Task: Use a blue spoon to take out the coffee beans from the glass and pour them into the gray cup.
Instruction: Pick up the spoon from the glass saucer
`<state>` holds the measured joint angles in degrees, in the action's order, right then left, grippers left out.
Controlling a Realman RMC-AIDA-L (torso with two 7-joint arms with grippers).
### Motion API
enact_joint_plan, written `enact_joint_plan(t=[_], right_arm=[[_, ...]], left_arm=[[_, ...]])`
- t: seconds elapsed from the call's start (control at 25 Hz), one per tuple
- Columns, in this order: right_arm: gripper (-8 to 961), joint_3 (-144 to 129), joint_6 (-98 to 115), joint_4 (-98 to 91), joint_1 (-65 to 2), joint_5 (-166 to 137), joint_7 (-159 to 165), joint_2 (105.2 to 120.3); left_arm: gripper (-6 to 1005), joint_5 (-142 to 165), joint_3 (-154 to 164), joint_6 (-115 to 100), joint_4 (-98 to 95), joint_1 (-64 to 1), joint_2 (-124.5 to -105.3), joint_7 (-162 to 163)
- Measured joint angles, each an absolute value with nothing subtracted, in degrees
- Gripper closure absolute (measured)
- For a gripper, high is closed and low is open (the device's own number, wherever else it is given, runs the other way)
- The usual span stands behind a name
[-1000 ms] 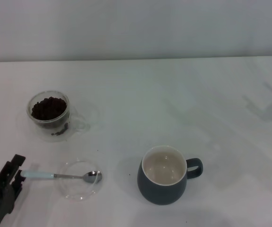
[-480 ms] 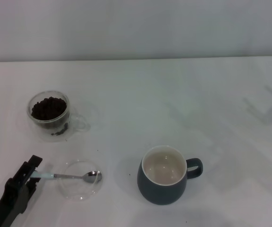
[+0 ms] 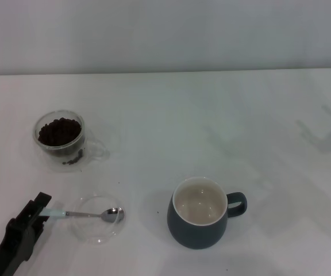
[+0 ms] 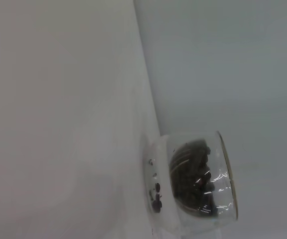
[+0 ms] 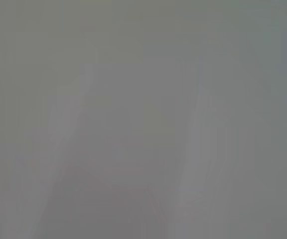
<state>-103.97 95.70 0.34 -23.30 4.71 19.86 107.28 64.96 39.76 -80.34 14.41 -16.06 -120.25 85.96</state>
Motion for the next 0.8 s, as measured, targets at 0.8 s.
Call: enact_joint_plan(t=[0.8], right_arm=[[106, -103.89, 95.71, 0.08, -23.2, 4.84, 18.44, 107.99]], left_arm=[[672, 65.04, 39.91, -79.32, 14.38, -16.43, -120.01, 86.38]])
